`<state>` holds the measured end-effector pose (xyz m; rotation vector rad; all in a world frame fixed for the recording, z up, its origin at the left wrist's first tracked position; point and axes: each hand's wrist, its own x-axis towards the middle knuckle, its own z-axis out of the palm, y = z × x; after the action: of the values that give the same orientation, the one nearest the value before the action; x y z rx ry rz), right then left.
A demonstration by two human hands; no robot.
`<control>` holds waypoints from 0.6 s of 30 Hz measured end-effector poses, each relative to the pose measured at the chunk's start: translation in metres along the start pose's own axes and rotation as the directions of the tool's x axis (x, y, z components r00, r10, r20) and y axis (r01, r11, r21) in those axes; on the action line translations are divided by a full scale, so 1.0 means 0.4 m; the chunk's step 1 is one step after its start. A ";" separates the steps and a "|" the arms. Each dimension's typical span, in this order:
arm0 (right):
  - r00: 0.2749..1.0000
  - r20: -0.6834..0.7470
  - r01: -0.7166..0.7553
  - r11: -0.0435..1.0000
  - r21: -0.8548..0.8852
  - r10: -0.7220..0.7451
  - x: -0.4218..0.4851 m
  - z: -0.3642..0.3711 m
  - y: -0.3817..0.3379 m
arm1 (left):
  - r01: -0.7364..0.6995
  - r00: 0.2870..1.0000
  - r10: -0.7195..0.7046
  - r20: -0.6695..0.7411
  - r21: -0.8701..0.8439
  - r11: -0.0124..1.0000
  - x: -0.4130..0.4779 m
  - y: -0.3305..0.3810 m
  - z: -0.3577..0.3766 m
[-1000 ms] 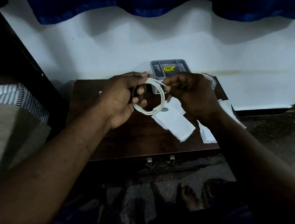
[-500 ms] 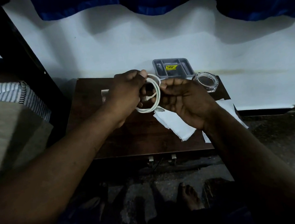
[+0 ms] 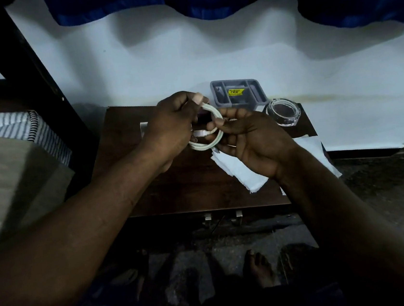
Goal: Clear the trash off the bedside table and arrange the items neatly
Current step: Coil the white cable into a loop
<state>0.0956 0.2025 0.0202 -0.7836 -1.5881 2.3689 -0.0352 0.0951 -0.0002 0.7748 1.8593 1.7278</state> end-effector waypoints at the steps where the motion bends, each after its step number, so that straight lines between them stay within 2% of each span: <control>1: 0.999 0.026 -0.028 0.997 0.069 0.026 0.000 -0.001 -0.005 | -0.014 1.000 0.014 -0.001 0.035 0.999 0.004 0.000 -0.005; 4: 0.996 0.049 -0.078 0.987 0.142 0.071 0.001 0.008 -0.003 | 0.022 0.998 -0.022 0.055 0.013 1.000 0.006 0.006 -0.011; 6: 0.999 0.015 -0.037 0.999 0.008 0.037 0.002 0.014 0.004 | 0.015 0.998 -0.016 0.059 0.027 1.000 0.003 0.005 -0.006; 9: 0.997 -0.037 0.052 0.971 -0.232 -0.062 0.001 0.016 0.009 | -0.027 1.000 0.028 -0.008 0.091 0.995 0.006 0.000 -0.003; 13: 0.961 -0.109 0.151 0.816 -0.558 -0.253 0.000 0.002 0.012 | -0.072 0.995 0.083 -0.061 0.167 0.983 0.011 -0.003 -0.009; 16: 0.933 -0.161 0.112 0.684 -0.721 -0.322 0.003 -0.007 0.018 | -0.096 0.987 0.123 -0.100 0.242 0.965 0.010 0.001 -0.008; 18: 0.925 -0.167 0.092 0.627 -0.774 -0.342 0.003 -0.012 0.017 | -0.061 0.990 0.082 -0.114 0.176 0.982 0.010 0.005 -0.011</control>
<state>0.0981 0.2039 0.0123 -0.9413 -2.3673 1.2545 -0.0409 0.0947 0.0024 0.8286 2.1090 1.7078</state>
